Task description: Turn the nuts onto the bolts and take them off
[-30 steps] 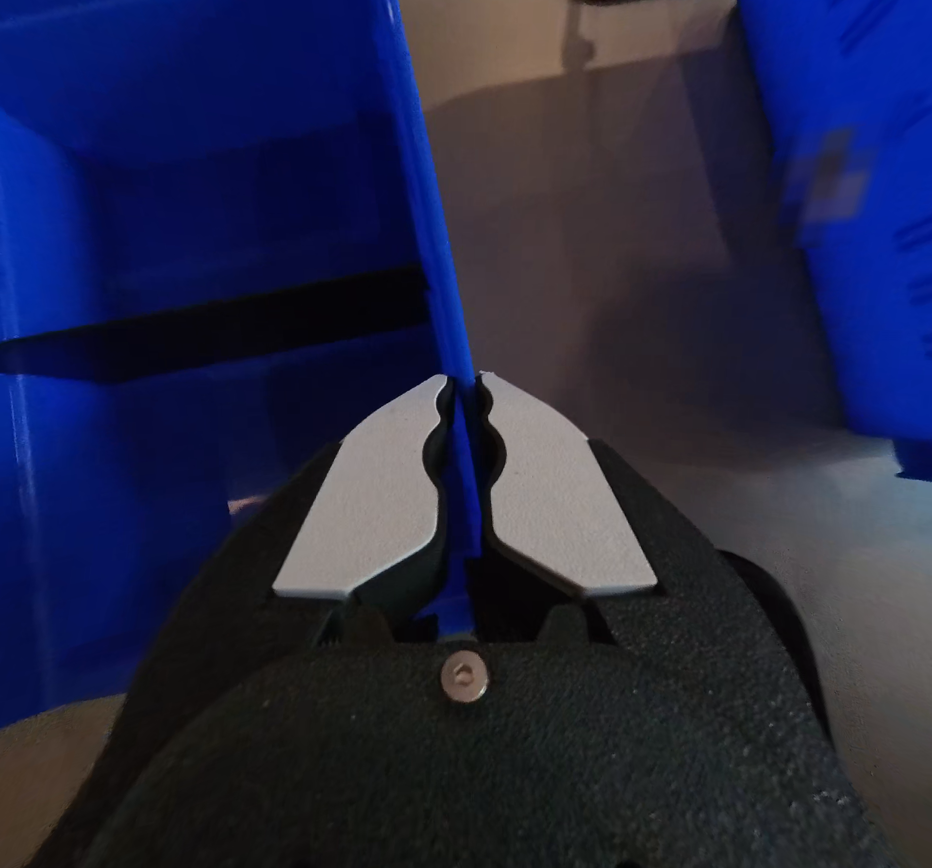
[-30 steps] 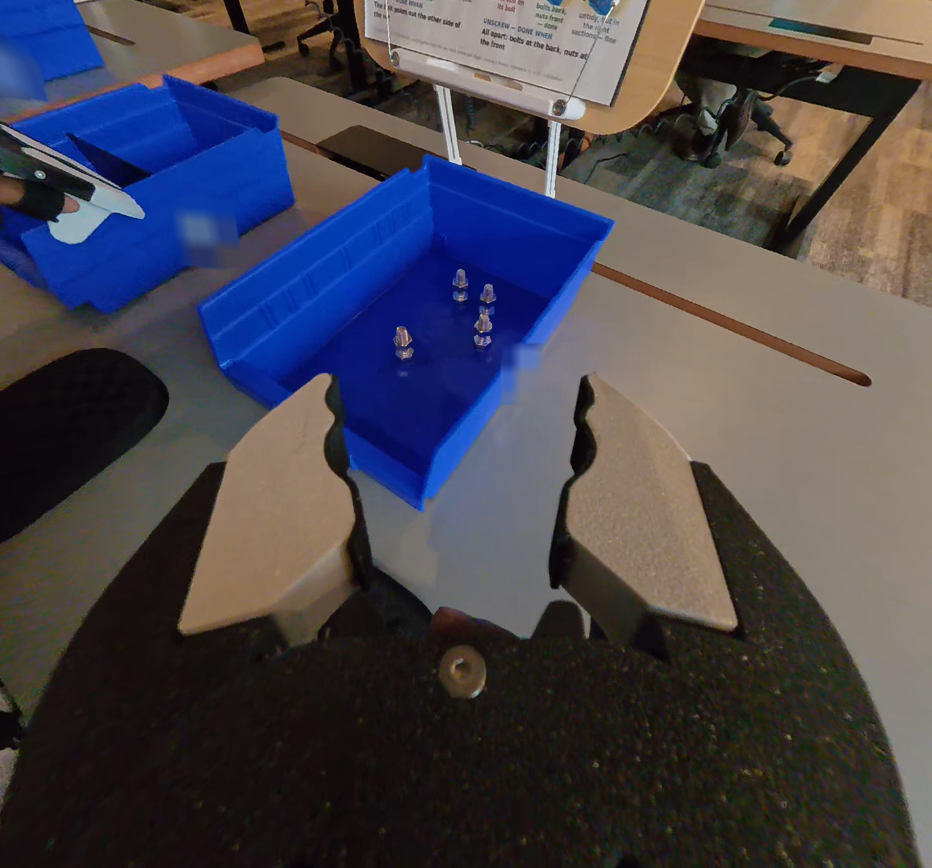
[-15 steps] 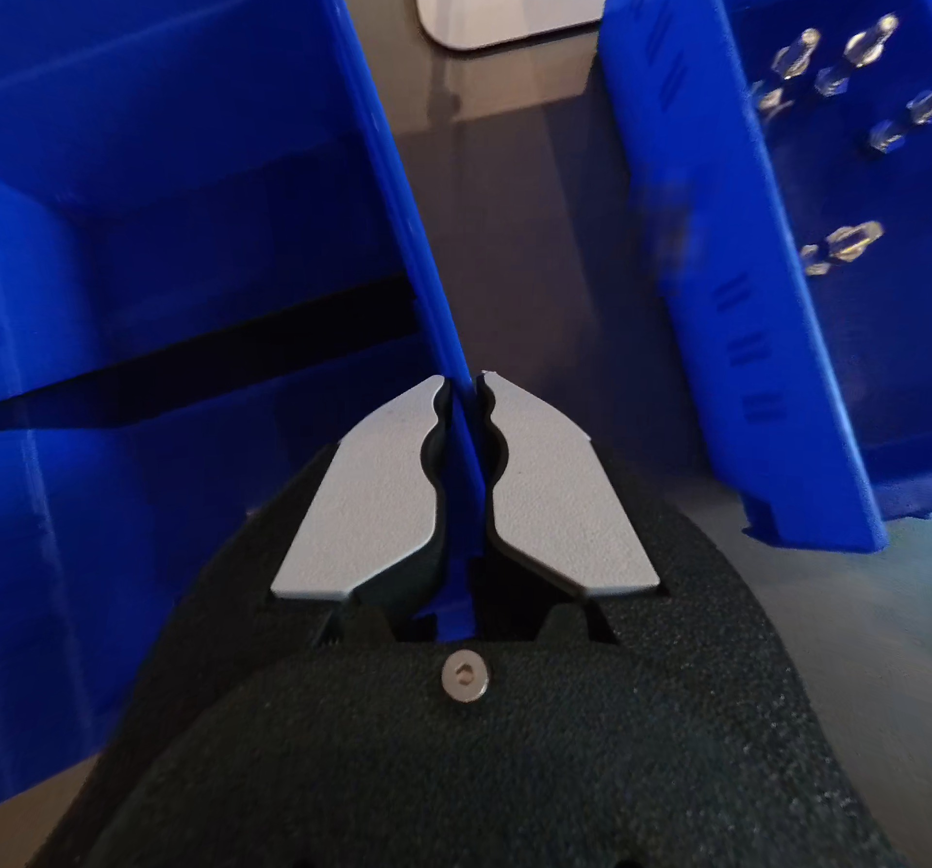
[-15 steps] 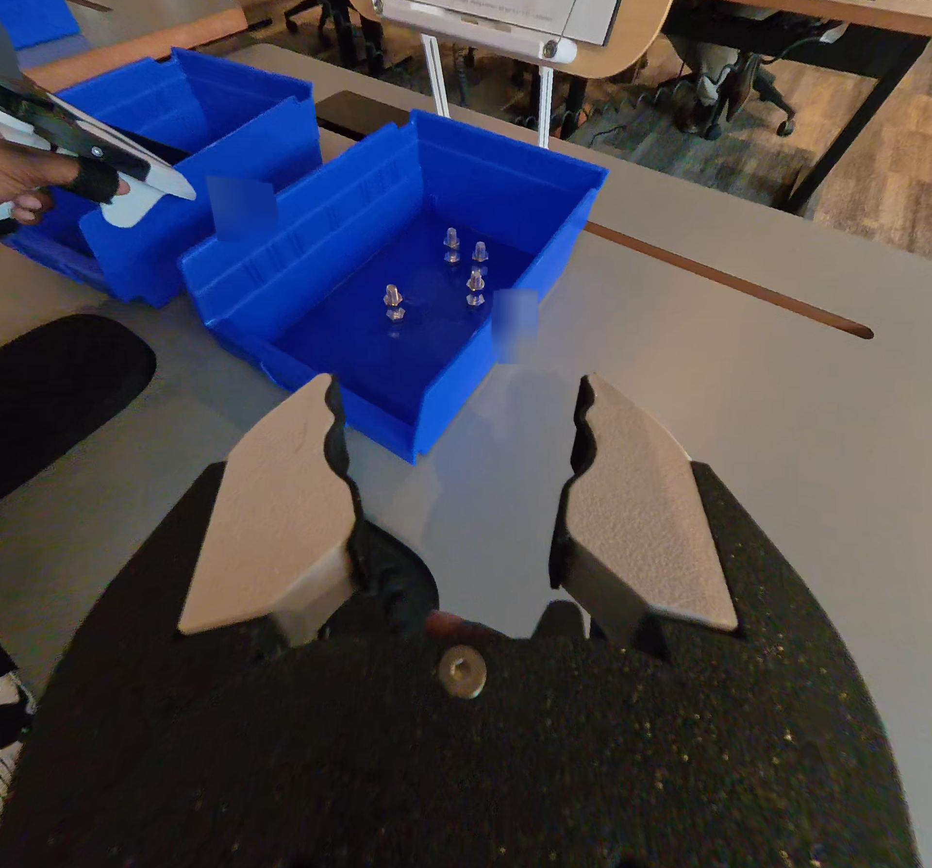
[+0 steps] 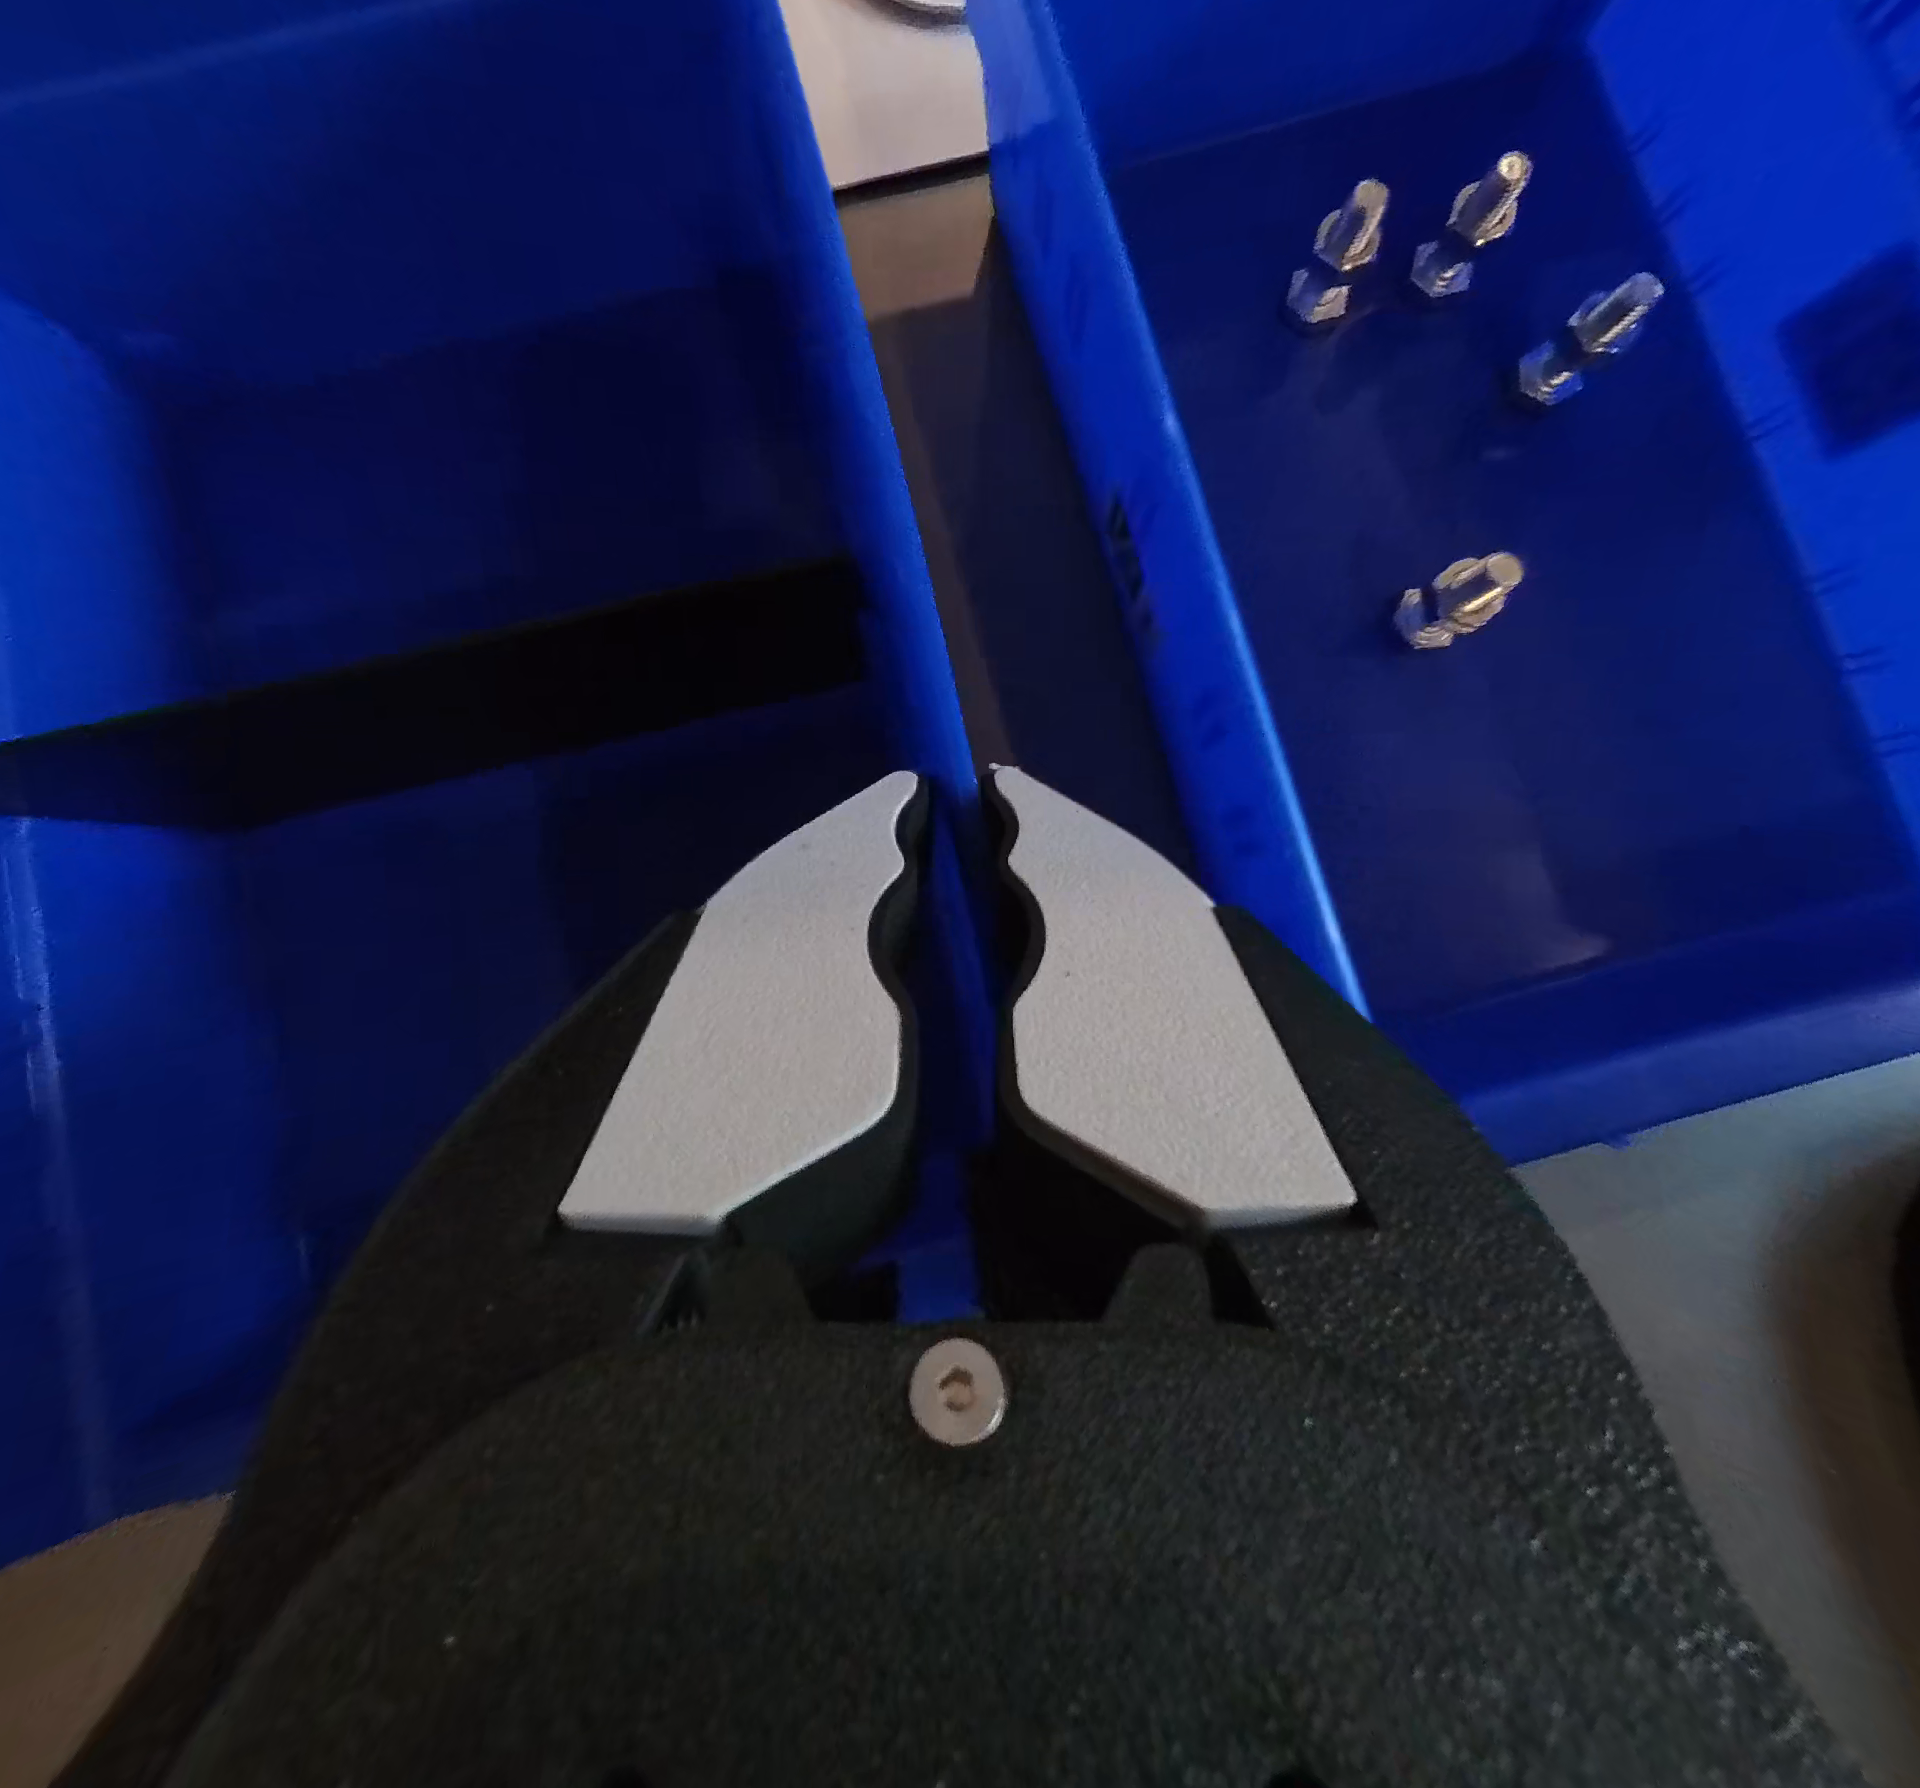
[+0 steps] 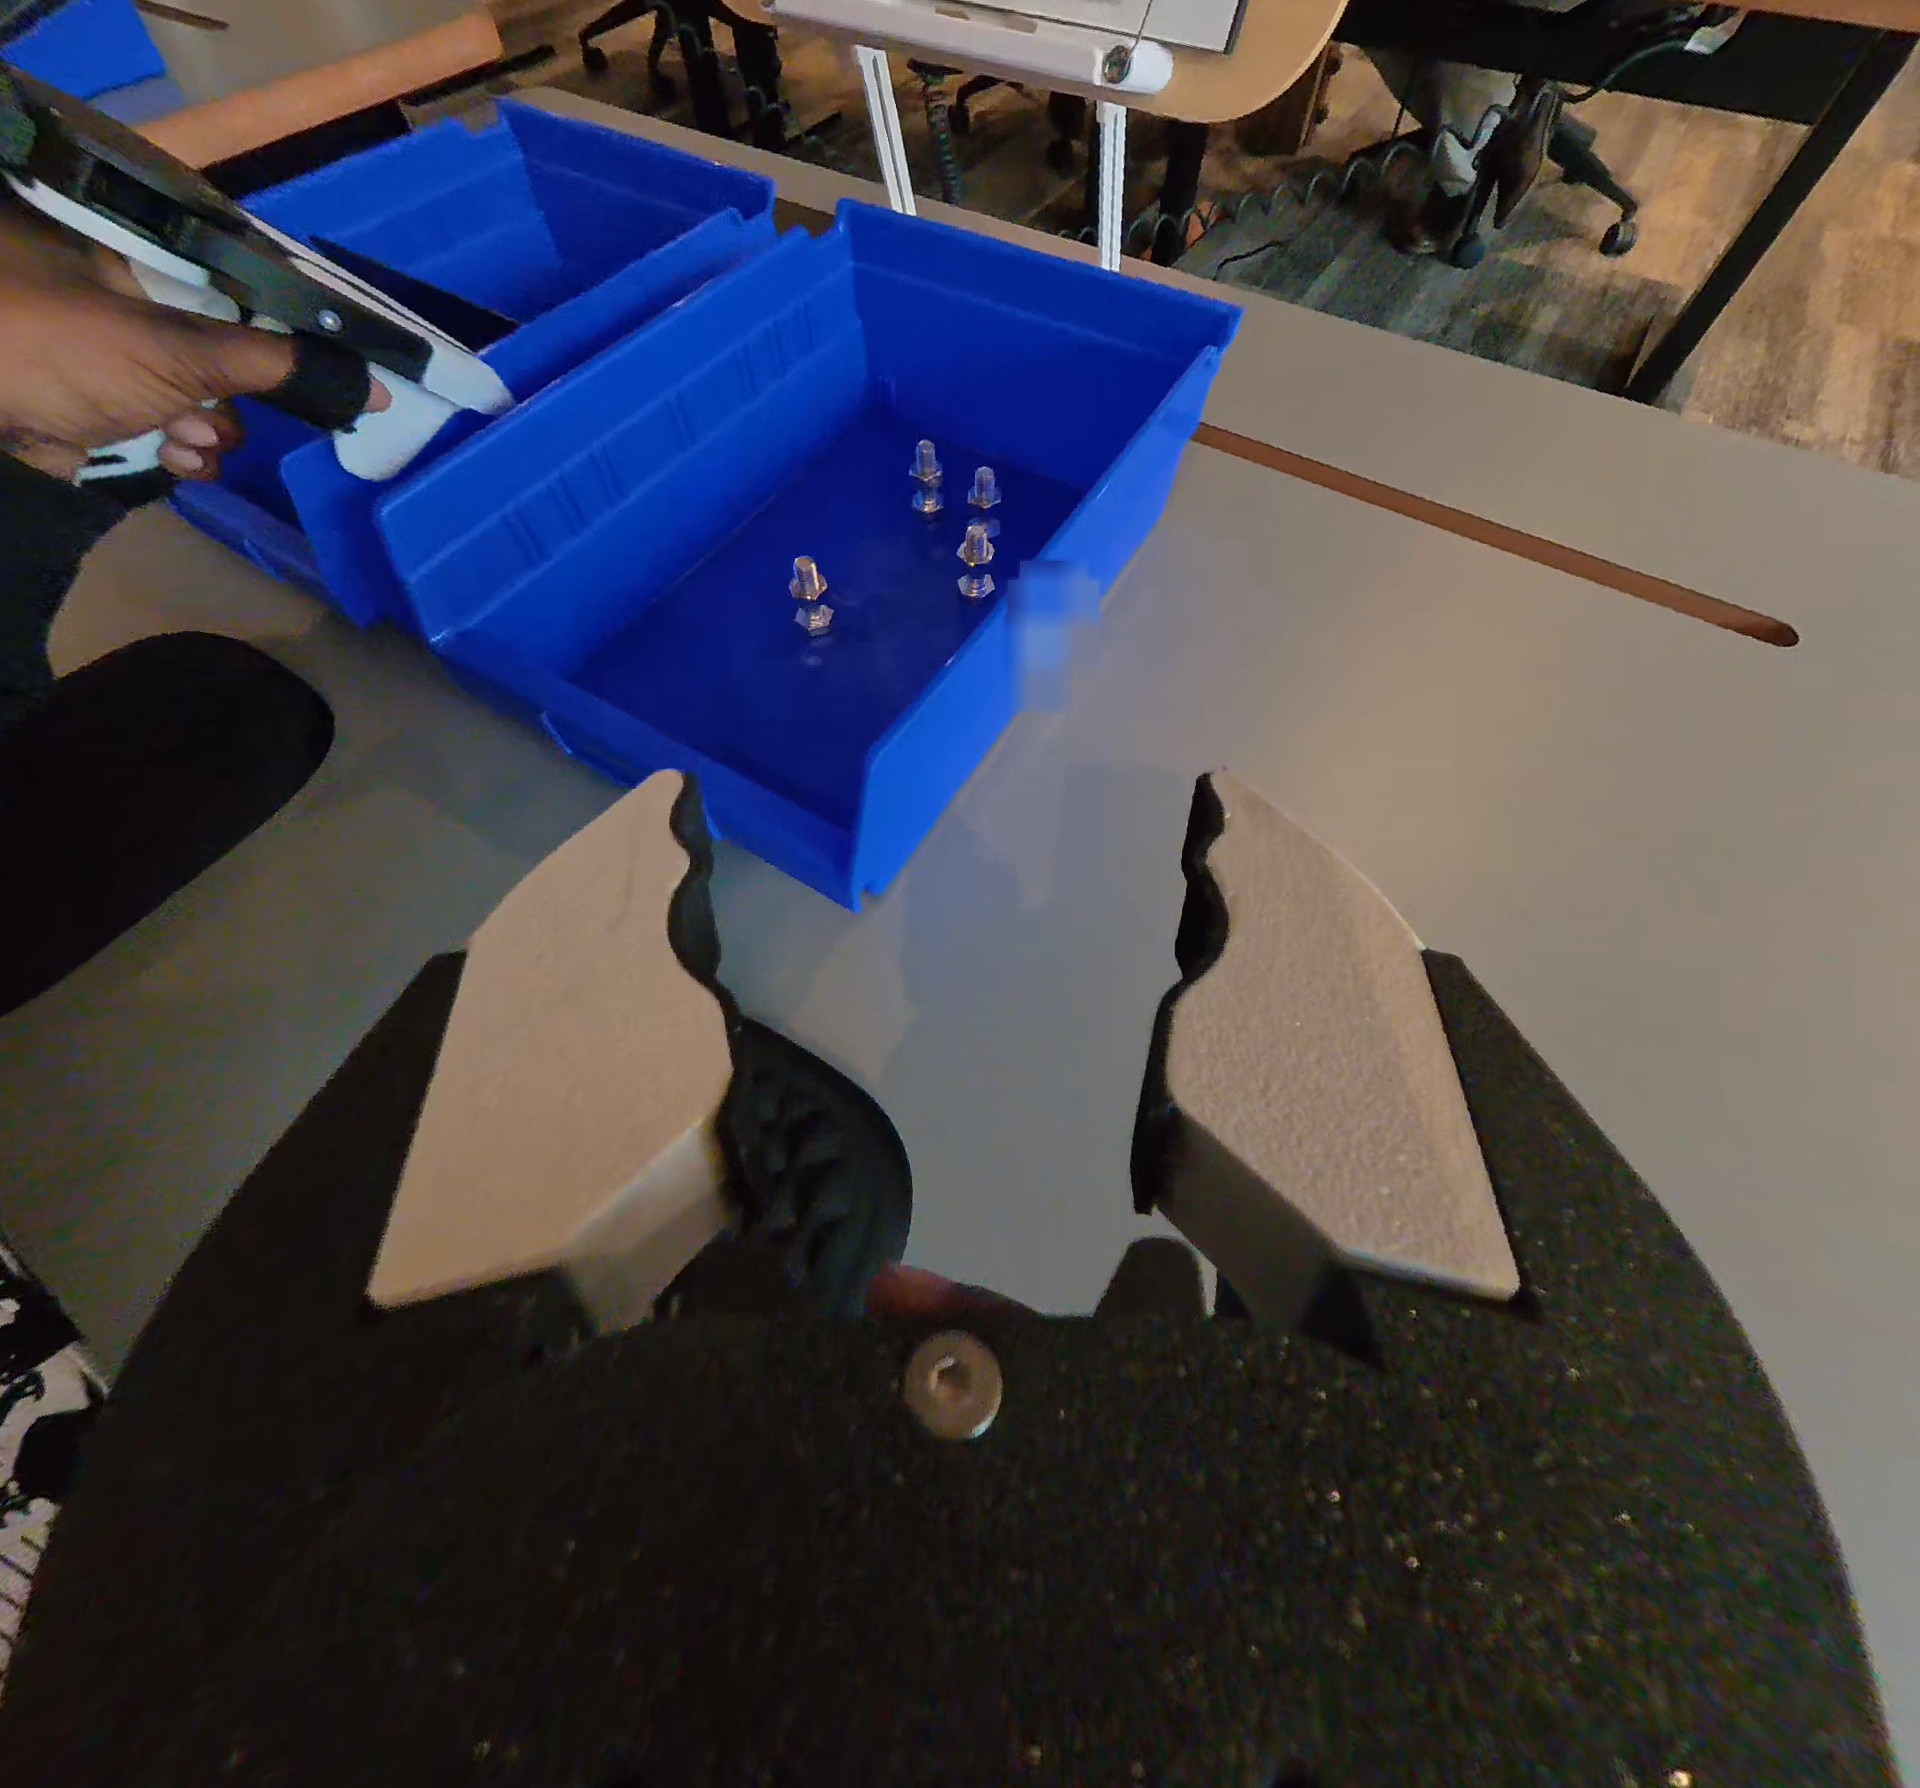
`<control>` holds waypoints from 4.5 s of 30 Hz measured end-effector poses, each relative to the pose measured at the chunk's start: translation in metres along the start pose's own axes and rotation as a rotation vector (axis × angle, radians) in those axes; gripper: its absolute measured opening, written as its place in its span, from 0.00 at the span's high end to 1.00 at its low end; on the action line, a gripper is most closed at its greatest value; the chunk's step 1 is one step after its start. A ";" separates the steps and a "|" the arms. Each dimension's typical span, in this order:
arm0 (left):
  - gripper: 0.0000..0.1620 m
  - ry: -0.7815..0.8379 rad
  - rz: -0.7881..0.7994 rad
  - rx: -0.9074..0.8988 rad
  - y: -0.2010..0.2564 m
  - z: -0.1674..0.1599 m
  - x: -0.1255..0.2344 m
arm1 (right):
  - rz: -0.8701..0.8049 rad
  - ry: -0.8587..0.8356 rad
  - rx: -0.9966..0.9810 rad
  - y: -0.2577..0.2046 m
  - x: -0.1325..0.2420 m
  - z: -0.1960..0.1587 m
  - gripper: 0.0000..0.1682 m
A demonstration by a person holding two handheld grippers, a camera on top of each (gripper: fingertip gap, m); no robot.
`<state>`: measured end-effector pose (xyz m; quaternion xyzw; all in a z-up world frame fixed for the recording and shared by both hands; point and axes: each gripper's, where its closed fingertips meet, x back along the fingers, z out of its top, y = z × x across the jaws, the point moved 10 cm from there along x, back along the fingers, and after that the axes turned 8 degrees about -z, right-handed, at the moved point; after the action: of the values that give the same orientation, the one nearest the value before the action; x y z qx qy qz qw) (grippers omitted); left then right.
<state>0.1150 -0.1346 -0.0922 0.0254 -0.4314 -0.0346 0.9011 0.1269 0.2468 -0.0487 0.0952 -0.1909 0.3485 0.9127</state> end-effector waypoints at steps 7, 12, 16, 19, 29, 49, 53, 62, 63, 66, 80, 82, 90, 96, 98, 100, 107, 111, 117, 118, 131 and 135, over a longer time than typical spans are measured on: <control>0.94 0.002 -0.014 -0.001 0.015 0.005 -0.006 | 0.004 -0.010 0.013 0.002 0.004 -0.003 0.48; 0.94 -0.009 -0.023 -0.011 0.021 0.008 -0.007 | -0.009 -0.005 0.002 0.007 0.009 -0.005 0.48; 0.94 -0.002 -0.047 0.003 0.020 0.007 -0.006 | -0.018 -0.005 -0.004 0.010 0.010 -0.005 0.48; 0.93 0.001 -0.071 0.012 0.019 0.007 -0.004 | -0.018 -0.010 0.000 0.009 0.008 -0.005 0.48; 0.78 0.163 -0.122 -0.105 0.029 0.019 0.054 | -0.031 -0.045 0.018 0.001 -0.005 0.008 0.51; 0.75 0.220 -0.065 -0.253 0.083 -0.077 0.051 | -0.027 -0.154 -0.035 -0.024 -0.081 -0.036 0.54; 0.74 0.235 -0.061 -0.226 0.081 -0.079 0.037 | -0.050 -0.181 0.000 -0.029 -0.092 -0.043 0.55; 0.80 0.261 -0.075 -0.181 0.077 -0.077 0.012 | -0.074 -0.196 0.025 -0.031 -0.109 -0.042 0.63; 0.80 0.262 -0.073 -0.177 0.077 -0.077 0.010 | -0.078 -0.202 0.026 -0.031 -0.111 -0.042 0.64; 0.81 0.257 -0.056 -0.187 0.077 -0.076 0.006 | -0.093 -0.232 0.051 -0.033 -0.118 -0.043 0.68; 0.95 0.269 0.019 -0.296 0.081 -0.078 0.001 | -0.149 -0.229 0.098 -0.036 -0.116 -0.045 0.93; 0.95 0.291 0.018 -0.324 0.083 -0.078 0.004 | -0.157 -0.229 0.101 -0.035 -0.112 -0.046 0.94; 0.95 0.372 -0.014 -0.401 0.092 -0.078 0.017 | -0.224 -0.152 0.108 -0.037 -0.085 -0.044 0.95; 0.95 0.410 -0.050 -0.421 0.091 -0.066 0.048 | -0.264 -0.162 0.126 -0.048 -0.058 -0.011 0.95; 0.95 0.425 -0.050 -0.435 0.087 -0.061 0.060 | -0.278 -0.158 0.131 -0.055 -0.051 0.002 0.94; 0.94 0.437 -0.056 -0.439 0.079 -0.058 0.072 | -0.286 -0.157 0.136 -0.065 -0.046 0.015 0.94; 0.95 0.477 -0.018 -0.461 0.028 -0.054 0.113 | -0.277 -0.127 0.146 -0.116 -0.055 0.056 0.94; 0.95 0.487 0.026 -0.458 -0.015 -0.060 0.136 | -0.242 -0.110 0.151 -0.158 -0.074 0.076 0.94; 0.95 0.480 0.122 -0.430 -0.090 -0.078 0.168 | -0.155 -0.081 0.155 -0.229 -0.115 0.099 0.94; 0.95 0.478 0.140 -0.423 -0.102 -0.081 0.173 | -0.136 -0.080 0.156 -0.242 -0.122 0.102 0.94; 0.96 0.467 0.360 -0.305 -0.237 -0.143 0.233 | 0.092 -0.044 0.185 -0.391 -0.197 0.126 0.93; 0.96 0.447 0.387 -0.288 -0.263 -0.162 0.239 | 0.134 -0.069 0.179 -0.421 -0.212 0.120 0.93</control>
<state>0.3800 -0.4139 -0.0286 -0.1777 -0.2104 0.0830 0.9577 0.2311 -0.2286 -0.0453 0.1755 -0.1964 0.4206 0.8681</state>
